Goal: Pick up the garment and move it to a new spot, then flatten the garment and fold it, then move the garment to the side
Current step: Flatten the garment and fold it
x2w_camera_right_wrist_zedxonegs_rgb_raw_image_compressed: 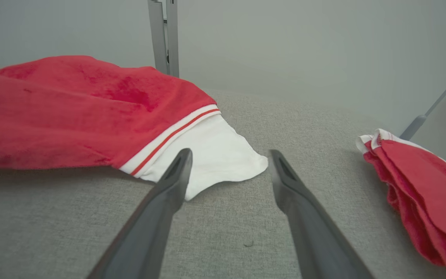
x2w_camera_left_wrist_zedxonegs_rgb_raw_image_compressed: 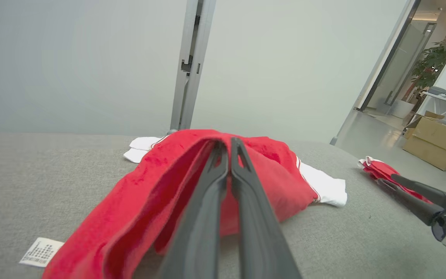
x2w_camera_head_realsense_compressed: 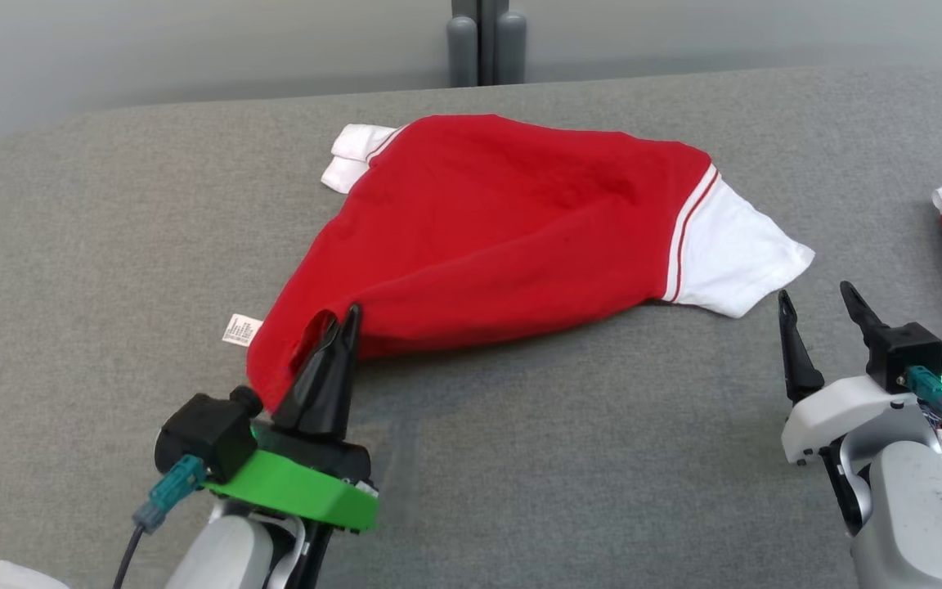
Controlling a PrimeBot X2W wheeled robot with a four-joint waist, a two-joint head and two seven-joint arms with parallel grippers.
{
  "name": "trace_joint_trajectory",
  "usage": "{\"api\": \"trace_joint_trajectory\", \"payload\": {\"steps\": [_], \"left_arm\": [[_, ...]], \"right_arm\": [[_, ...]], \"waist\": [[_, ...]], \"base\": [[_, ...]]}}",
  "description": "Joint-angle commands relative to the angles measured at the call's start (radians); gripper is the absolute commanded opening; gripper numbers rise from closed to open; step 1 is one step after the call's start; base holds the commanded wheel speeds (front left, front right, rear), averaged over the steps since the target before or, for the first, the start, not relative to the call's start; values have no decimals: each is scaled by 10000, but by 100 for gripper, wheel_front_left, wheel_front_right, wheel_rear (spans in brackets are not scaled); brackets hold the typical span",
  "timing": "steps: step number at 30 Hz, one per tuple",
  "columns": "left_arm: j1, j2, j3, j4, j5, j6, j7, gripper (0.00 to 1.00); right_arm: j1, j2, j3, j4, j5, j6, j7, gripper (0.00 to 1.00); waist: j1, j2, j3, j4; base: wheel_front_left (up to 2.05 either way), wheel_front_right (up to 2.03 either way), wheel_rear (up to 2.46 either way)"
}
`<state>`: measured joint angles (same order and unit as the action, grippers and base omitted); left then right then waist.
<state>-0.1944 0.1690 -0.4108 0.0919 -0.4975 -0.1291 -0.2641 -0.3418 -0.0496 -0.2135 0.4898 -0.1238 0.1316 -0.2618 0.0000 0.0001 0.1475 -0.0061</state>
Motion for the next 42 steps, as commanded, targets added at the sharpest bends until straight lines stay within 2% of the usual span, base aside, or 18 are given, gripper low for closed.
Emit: {"api": "trace_joint_trajectory", "payload": {"steps": [1, 11, 19, 20, 21, 22, 29, 36, 42], "left_arm": [[104, 106, 173, 136, 45, -28, 1, 0], [-1075, 301, 994, 2355, -349, -28, 3, 0], [-2053, 261, 1700, 4076, -36, -28, 1, 0], [-2110, 204, 1866, 4201, 60, -28, 1, 10], [-2143, 153, 1979, 4258, 185, -28, 1, 36], [-2138, 75, 2042, 4305, 308, -28, 1, 100], [-1464, -451, 2517, 3907, 912, -28, 1, 100], [-440, -843, 1626, 3181, 1001, -28, 3, 100], [-212, -861, 1006, 3297, 562, -28, 1, 100]], "right_arm": [[54, -29, 49, -61, 64, -20, -41, 100], [-559, -27, 514, -150, 126, -20, -42, 100], [-792, -28, 724, -148, 185, -20, -42, 100], [-785, -28, 736, -132, 209, -20, -42, 100], [-778, -30, 743, -116, 223, -20, -42, 100], [-759, -28, 744, -95, 235, -20, -42, 100], [-584, -29, 736, 54, 344, -20, -42, 100], [-366, -29, 778, 124, 503, -20, -42, 100], [-426, -31, 833, 116, 534, -20, -42, 100]], "waist": [[0, -1, 33, 121], [0, -1, 964, -286], [0, -1, 1366, -482], [0, -1, 1364, -483], [0, -1, 1356, -481], [0, -1, 1322, -464], [0, -1, 1025, -282], [0, -1, 768, -139], [0, -1, 811, -137]], "base": [[0, 0, 0], [0, 0, 0], [0, 0, 0], [0, 0, 0], [0, 0, 0], [0, 0, 0], [0, 0, 0], [0, 0, 0], [0, 0, 0]]}}
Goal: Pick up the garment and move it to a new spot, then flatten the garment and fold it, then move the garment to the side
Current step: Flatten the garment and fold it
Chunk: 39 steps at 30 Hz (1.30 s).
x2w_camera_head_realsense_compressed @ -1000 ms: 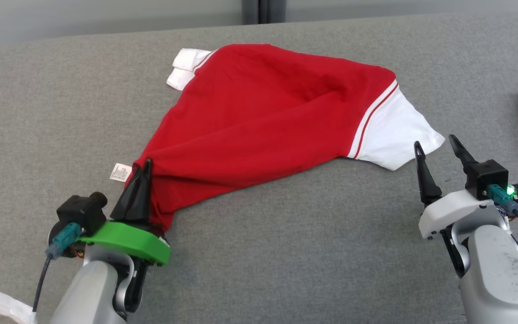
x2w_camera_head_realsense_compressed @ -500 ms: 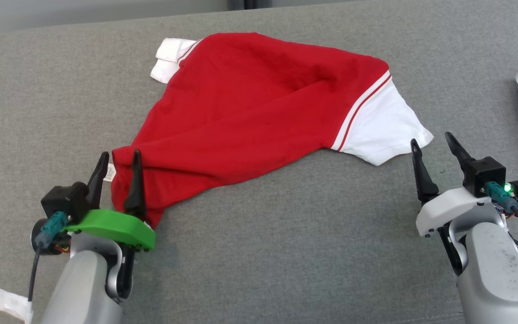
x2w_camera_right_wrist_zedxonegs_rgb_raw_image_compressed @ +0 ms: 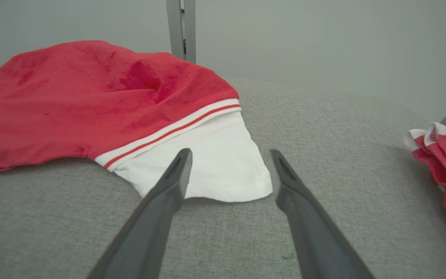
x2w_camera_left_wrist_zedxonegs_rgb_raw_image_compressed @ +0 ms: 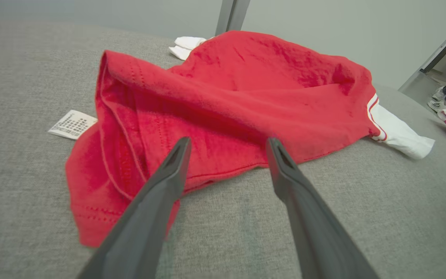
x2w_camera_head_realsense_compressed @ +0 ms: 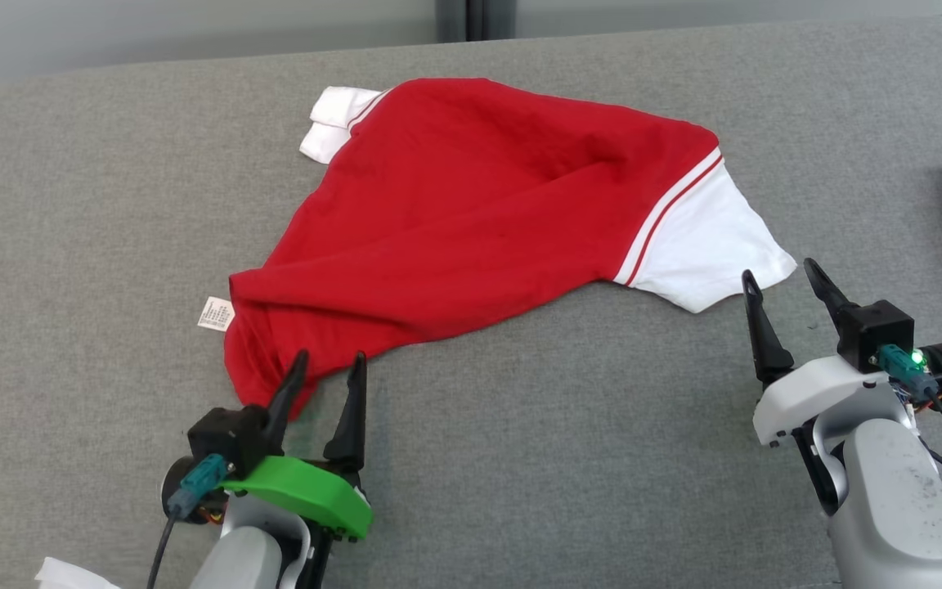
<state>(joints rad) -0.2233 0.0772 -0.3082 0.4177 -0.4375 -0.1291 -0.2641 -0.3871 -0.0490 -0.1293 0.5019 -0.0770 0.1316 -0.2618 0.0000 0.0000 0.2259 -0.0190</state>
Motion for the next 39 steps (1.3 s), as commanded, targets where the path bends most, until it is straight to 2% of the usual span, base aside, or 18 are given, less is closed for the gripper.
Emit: {"api": "trace_joint_trajectory", "payload": {"steps": [1, 8, 18, 19, 20, 21, 22, 28, 36, 39], "left_arm": [[54, 107, -20, 98, -99, -28, 1, 100], [-272, 229, 742, 753, -22, -28, 1, 100], [-482, 253, 509, 939, -200, -28, 1, 100], [-519, 245, 465, 930, -260, -28, 1, 91], [-544, 243, 441, 933, -266, -28, 1, 45], [-575, 242, 415, 923, -296, -28, 1, 6], [-583, 240, 404, 912, -329, -28, 1, 0], [-272, 242, 344, 618, -216, -28, 1, 0], [724, 101, 344, 50, -146, -28, 2, 0], [1272, 41, 671, -142, -80, -28, 2, 0]], "right_arm": [[10, -36, -9, -13, 51, -20, -42, 100], [-21, -35, -60, -70, -65, -20, -42, 100], [-54, -33, -100, -43, -74, -20, -42, 100], [-90, -35, -84, -28, -55, -20, -42, 100], [-108, -36, -78, -19, -50, -20, -42, 100], [-117, -35, -69, -8, -46, -20, -42, 100], [-113, -35, -60, 0, -42, -20, -42, 100], [51, -35, -82, 138, -87, -20, -42, 100], [725, -33, -283, 329, 12, -20, -42, 100], [1030, -33, -380, 333, 68, -20, -42, 100]], "waist": [[0, 0, 52, -16], [0, 0, 214, -103], [0, 0, 350, -60], [0, 0, 353, -54], [0, 0, 350, -49], [0, 0, 342, -41], [0, 0, 330, -36], [0, 0, -42, 3], [0, 0, -1237, 176], [0, 0, -1613, 286]], "base": [[0, 0, 0], [0, 0, 0], [0, 0, 0], [0, 0, 0], [0, 0, 0], [0, 0, 0], [0, 0, 0], [0, 0, 0], [0, 0, 0], [0, 0, 0]]}}
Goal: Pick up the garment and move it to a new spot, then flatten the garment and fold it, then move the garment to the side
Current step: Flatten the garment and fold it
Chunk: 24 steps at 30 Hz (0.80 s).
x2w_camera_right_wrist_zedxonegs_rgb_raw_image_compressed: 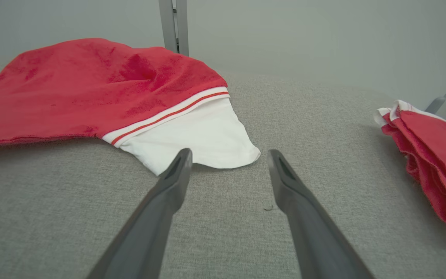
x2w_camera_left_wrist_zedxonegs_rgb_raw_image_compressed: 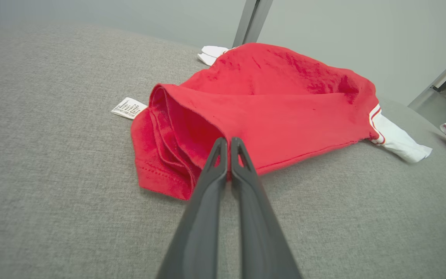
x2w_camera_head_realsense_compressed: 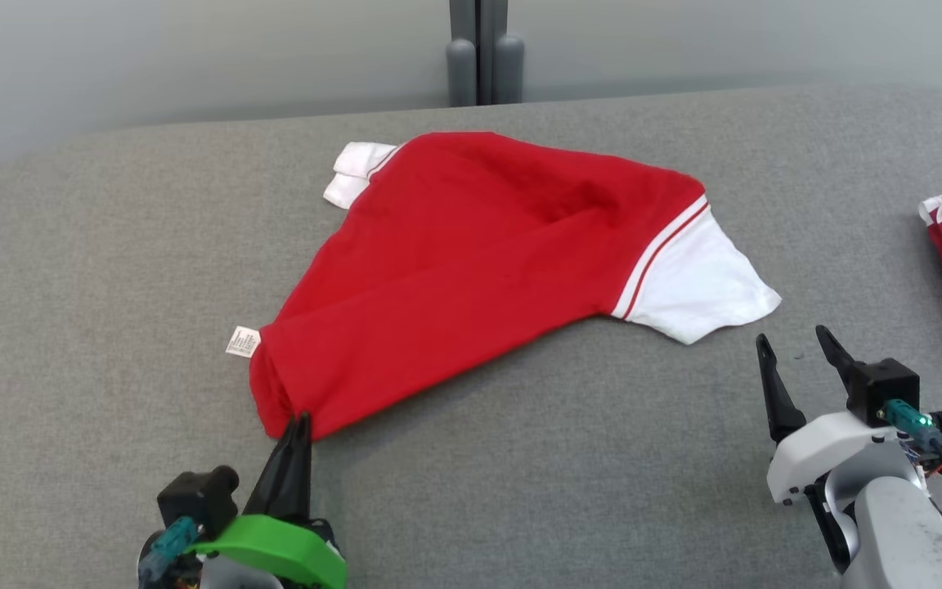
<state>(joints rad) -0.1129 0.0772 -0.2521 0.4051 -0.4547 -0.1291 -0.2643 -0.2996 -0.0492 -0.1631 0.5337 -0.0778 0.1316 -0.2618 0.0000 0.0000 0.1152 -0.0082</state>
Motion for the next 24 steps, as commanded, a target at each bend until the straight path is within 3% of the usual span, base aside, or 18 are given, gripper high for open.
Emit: {"api": "trace_joint_trajectory", "payload": {"steps": [1, 6, 13, 14, 15, 24], "left_arm": [[313, 18, 246, -47, 128, -28, 3, 0], [1066, -8, 1233, 9, 509, -28, 3, 0], [1103, 35, 1907, 488, 954, -28, 4, 0], [1089, 1, 1986, 524, 1057, -28, 4, 42], [1079, -23, 2010, 577, 1154, -28, 4, 100], [948, -205, 2104, 469, 1500, -28, 4, 100]], "right_arm": [[231, -33, -58, 6, 120, -20, -42, 100], [759, -33, -64, -152, 344, -20, -42, 100], [1081, -33, 122, -376, 580, -20, -42, 100], [1093, -33, 189, -429, 628, -20, -42, 100], [1088, -33, 246, -476, 668, -20, -42, 100], [933, -36, 905, -731, 868, -20, -42, 100]], "waist": [[0, 0, -579, 204], [0, 0, -889, 310], [0, 0, -849, 360], [0, 0, -835, 356], [0, 0, -822, 347], [0, 0, -511, 181]], "base": [[0, 0, 0], [0, 0, 0], [0, 0, 0], [0, 0, 0], [0, 0, 0], [0, 0, 0]]}}
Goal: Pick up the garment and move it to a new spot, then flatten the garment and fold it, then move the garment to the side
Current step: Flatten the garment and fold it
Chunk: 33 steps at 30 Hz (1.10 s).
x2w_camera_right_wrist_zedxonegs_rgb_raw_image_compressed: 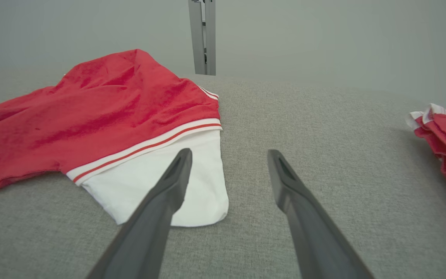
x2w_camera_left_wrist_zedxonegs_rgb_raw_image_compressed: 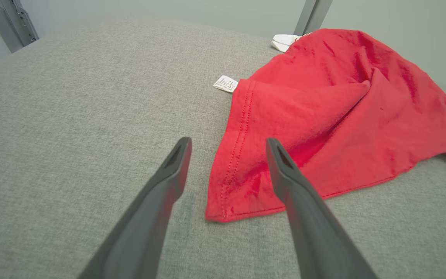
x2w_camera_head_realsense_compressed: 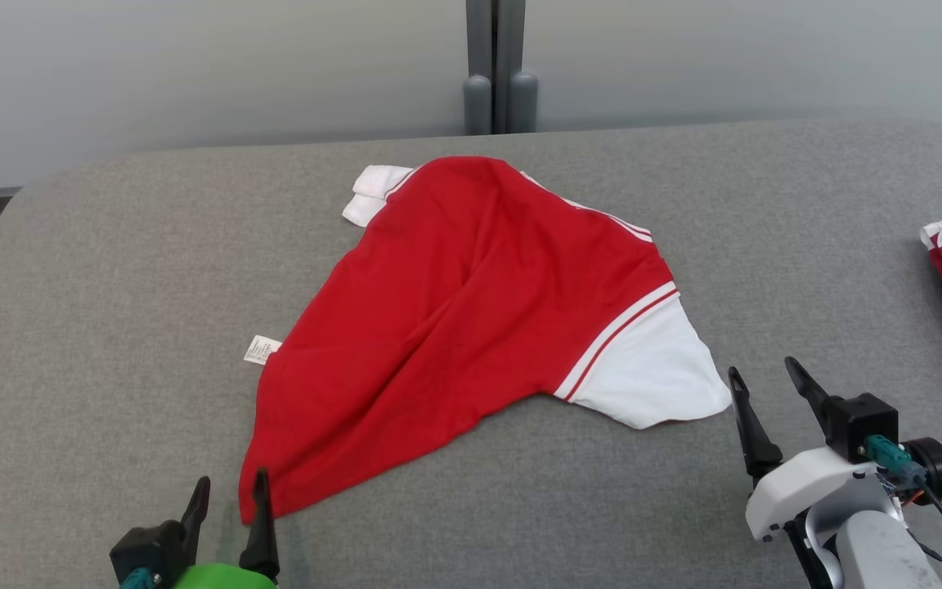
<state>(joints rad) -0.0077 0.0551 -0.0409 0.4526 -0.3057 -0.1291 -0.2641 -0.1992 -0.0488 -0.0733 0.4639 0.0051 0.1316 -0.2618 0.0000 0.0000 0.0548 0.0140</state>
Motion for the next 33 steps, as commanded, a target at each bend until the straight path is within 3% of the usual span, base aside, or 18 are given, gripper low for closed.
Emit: {"api": "trace_joint_trajectory", "payload": {"steps": [1, 13, 30, 31, 32, 33], "left_arm": [[-189, 2, -57, 51, 4, -28, 2, 100], [-1211, 60, -188, 1511, -97, -28, 2, 100], [-1337, 11, -331, 3289, -286, 16, 110, 100], [-1342, 10, -355, 3368, -319, 19, 119, 100], [-1318, 6, -466, 3524, -375, 19, 120, 100], [-1293, 1, -575, 3689, -423, 19, 125, 100]], "right_arm": [[-148, -36, 69, -14, 19, -20, -42, 100], [-1065, -39, -58, 1139, -514, -20, -42, 100], [-1835, -32, -291, 3477, -1475, -20, -7, 100], [-1793, -30, -275, 3582, -1522, -19, 4, 73], [-1741, -30, -220, 3655, -1564, -19, 19, 29], [-1688, -30, -155, 3715, -1577, -20, 19, 0]], "waist": [[0, 0, 206, -48], [0, 0, 1298, 87], [0, 0, 1448, 399], [0, 0, 1424, 408], [0, 0, 1364, 416], [0, 0, 1327, 418]], "base": [[0, 0, 0], [0, 0, 0], [0, 0, 0], [0, 0, 0], [0, 0, 0], [0, 0, 0]]}}
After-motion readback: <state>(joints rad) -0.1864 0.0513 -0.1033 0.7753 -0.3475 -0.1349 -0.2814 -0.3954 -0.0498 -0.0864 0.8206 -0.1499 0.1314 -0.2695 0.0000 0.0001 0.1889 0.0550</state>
